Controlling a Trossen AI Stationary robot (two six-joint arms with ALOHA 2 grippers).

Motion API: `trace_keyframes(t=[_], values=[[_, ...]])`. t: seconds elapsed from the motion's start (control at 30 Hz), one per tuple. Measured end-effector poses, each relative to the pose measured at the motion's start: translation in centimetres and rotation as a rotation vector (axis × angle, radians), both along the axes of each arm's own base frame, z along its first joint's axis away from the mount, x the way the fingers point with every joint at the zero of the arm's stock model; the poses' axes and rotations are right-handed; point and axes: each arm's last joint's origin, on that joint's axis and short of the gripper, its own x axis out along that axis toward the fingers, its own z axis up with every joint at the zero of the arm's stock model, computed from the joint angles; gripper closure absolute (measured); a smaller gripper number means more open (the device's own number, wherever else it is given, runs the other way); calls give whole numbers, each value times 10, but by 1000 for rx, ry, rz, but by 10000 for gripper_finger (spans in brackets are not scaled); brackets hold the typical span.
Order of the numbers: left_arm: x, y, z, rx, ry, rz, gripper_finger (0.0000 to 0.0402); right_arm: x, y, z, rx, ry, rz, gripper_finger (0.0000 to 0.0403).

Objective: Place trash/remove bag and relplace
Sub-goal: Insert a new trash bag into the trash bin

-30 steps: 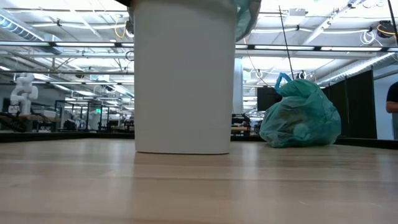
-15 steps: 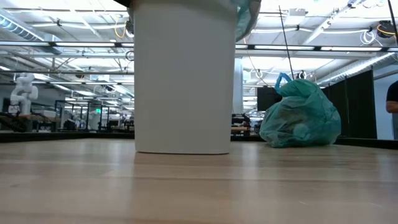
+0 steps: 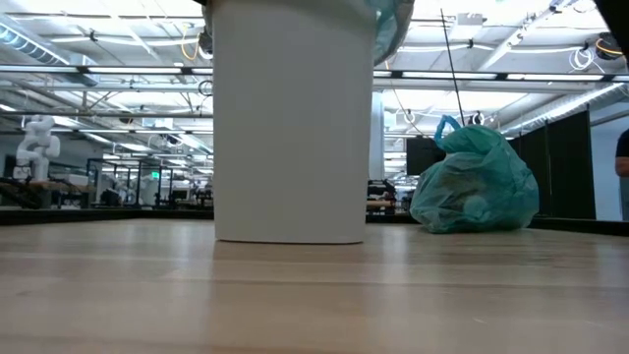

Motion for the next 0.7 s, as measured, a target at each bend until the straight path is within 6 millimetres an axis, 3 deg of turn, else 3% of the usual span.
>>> trace_keyframes(t=[0.37,0.7], values=[[0,0,0,-7,2,-3,402,29,-3,-42,-53,132,64,403],[1,-1,1,-22,-11,-2,402,30,-10,-60,45,252,-29,403]])
